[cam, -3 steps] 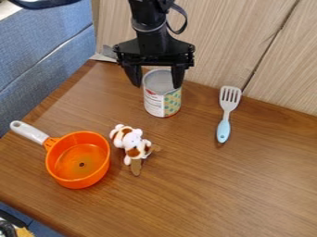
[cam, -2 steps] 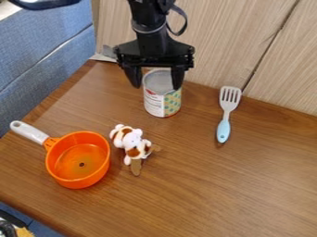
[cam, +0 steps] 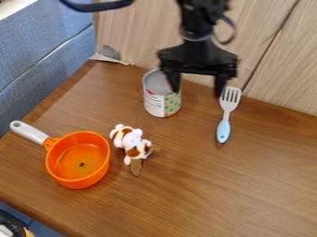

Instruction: Move plastic spatula above the orange pot

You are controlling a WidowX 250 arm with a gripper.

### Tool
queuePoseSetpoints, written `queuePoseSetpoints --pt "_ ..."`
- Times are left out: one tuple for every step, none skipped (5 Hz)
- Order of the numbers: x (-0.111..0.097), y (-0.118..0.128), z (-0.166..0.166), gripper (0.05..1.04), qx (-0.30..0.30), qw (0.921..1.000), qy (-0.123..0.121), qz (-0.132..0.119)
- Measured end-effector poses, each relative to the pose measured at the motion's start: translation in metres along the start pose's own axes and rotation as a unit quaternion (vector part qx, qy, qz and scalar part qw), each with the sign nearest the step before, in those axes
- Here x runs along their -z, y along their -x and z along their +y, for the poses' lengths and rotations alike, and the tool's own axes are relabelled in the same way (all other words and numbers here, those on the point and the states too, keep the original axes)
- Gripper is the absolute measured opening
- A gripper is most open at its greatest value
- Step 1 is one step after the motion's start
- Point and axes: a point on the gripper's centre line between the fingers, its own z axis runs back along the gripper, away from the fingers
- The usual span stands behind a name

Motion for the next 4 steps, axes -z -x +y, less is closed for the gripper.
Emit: queuePoseSetpoints --pt "0.015 0.006 -0.034 1.001 0.005 1.0000 -0.004 0.006" --pt "0.043 0.010 -0.051 1.001 0.019 0.9991 -0.010 0.036" --pt "0.061 0.015 -0.054 1.001 0.005 0.9987 -0.017 0.047" --pt "0.077 0.022 -0.055 1.001 0.001 0.9979 -0.016 0.062"
